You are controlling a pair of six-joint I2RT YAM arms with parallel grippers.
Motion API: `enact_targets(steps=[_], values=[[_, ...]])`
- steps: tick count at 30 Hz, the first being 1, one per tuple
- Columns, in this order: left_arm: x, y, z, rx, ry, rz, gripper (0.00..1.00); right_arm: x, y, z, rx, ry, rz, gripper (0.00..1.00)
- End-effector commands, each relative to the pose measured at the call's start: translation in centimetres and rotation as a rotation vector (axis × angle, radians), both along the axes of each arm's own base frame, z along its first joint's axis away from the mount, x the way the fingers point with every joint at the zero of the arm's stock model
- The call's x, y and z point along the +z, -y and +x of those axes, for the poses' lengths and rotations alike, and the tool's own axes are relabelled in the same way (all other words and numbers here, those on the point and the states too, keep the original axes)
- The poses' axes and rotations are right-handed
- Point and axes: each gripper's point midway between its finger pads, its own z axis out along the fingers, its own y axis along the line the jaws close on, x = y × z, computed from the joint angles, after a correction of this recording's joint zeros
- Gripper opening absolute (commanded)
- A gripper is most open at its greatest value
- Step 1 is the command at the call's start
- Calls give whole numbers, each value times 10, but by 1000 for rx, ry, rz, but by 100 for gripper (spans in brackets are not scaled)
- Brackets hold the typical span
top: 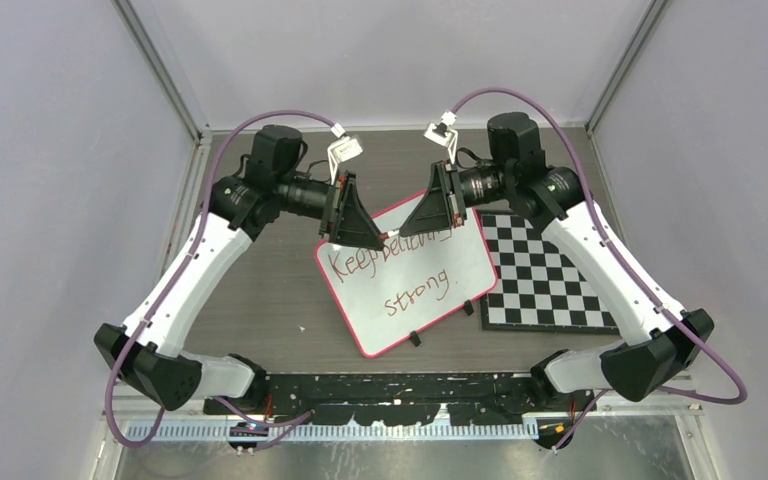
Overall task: Write a sentence on the whiteboard
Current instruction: Close the whiteboard marker.
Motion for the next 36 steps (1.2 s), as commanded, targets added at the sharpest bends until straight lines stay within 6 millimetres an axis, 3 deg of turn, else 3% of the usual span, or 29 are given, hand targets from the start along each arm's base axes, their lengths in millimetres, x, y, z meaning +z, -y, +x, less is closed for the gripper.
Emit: enact_targets(steps=[1,6,15,18,21,25,29,36], values=[[5,4,-13,-80,-44,-48,31,22,2,-6,23,77,32,0],[2,3,-18,-104,-90,-56,30,21,4,-9,29,98,18,0],[12,8,-24,-134,-101,-83,0,6,1,-13,40,94,-27,0],[4,9,-13,-55,-47,-45,0,1,-3,-10,21,70,-49,0],[-8,9,14,96,75,44,0,-8,-11,-2,-13,0,-65,0],[5,7,37,201,216,100,0,-28,-21,-1,-14,-81,-122,0],[16,11,43,233,348,138,0,-33,-31,-5,5,-176,-104,0],[3,11,42,185,529,231,0,-19,-37,-13,59,-242,-43,0]])
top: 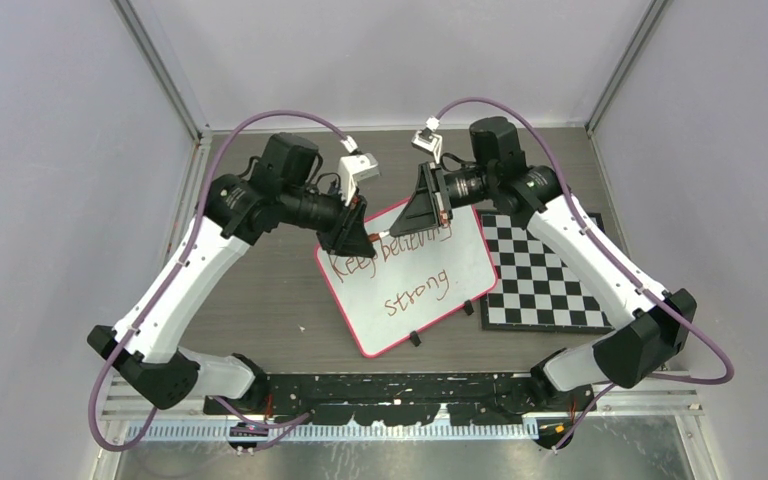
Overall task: Write a sentence on the whiteboard
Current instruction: Close the whiteboard marker, then place the whiteboard marker at the center of the board.
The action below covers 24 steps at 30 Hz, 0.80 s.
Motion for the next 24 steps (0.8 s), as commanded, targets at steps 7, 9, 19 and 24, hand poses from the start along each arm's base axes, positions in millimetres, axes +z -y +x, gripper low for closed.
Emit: enact_targets(steps=[7,9,19,24], values=[[42,14,20,-59,287,-109,0,5,-13,-20,80,-20,27,5],[42,9,21,-50,268,-118,0,11,-7,-12,51,1,37,20],[39,-37,56,134,219,-124,0,56,62,62,-221,132,93,74],[13,-107,111,411,176,-37,0,30,88,72,-288,184,-19,76]])
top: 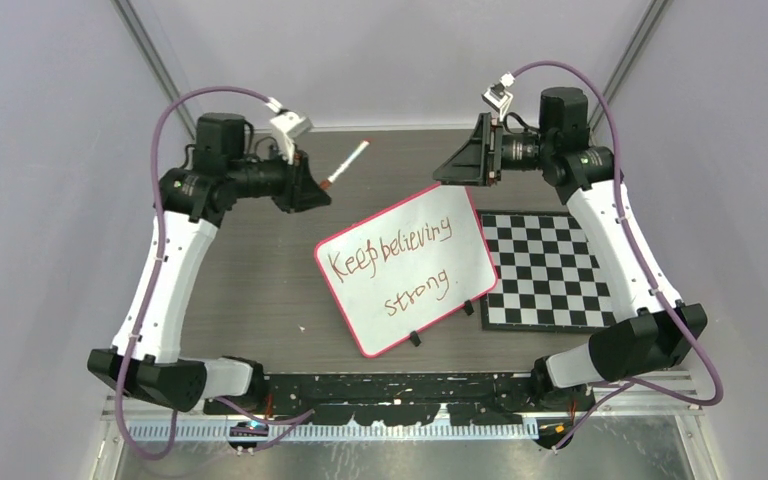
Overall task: Write a sentence on the whiteboard
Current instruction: Place the whiteboard marker at the center of the board.
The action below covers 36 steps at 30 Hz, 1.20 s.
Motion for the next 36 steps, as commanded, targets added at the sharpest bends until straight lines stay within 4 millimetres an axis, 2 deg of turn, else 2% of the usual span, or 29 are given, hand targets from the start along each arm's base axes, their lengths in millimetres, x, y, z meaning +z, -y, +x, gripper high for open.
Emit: enact_targets(steps=[1,4,6,9,11,15,23,27,36], values=[[-18,-62,40,228,-3,43,0,-11,20,-14,-7,113,-135,76],[-59,-119,59,392,-75,110,0,-44,37,-13,-42,156,-299,76],[-88,-155,64,479,-147,135,0,-59,45,-18,-60,171,-360,76],[-136,-186,60,523,-223,255,0,-83,57,-23,-70,201,-443,76],[-163,-199,57,547,-229,322,0,-98,65,-27,-78,201,-496,76],[-204,-212,50,561,-234,413,0,-128,78,-38,-79,197,-576,76],[-260,-213,41,523,-334,446,1,-151,84,-50,-69,171,-611,75],[-279,-215,39,511,-366,461,5,-159,86,-55,-58,154,-623,75],[-302,-211,37,486,-407,485,13,-163,86,-59,-53,136,-622,74]])
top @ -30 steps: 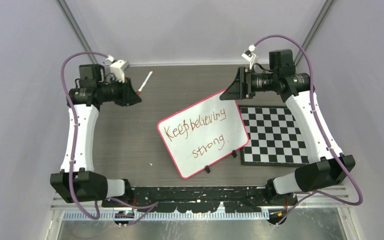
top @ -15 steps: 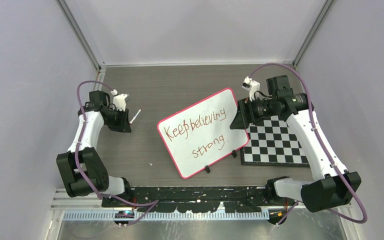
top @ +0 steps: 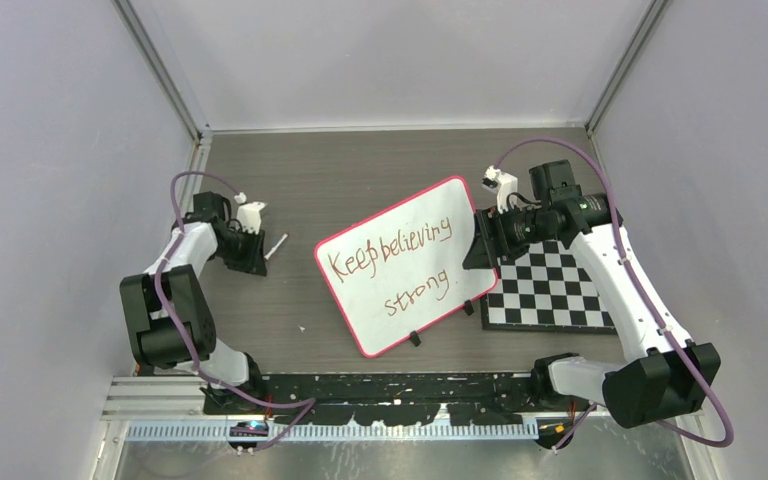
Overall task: Write a sentence on the whiteboard
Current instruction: Place the whiteboard marker at the center of the board.
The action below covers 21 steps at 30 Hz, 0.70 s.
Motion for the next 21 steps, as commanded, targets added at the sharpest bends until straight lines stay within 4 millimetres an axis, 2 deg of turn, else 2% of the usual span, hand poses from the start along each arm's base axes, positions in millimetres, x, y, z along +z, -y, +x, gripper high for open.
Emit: enact_targets(steps=[1,6,14,21], values=[[-5,0,11,-29,36,27,14,10,0,0,10,56,11,74],[-12,2,9,-54,-3,61,20,12,1,0,19,54,3,74],[-23,9,5,-112,-47,126,38,13,1,-1,16,58,0,74],[-22,16,2,-124,-67,119,42,20,2,-2,12,70,2,74]])
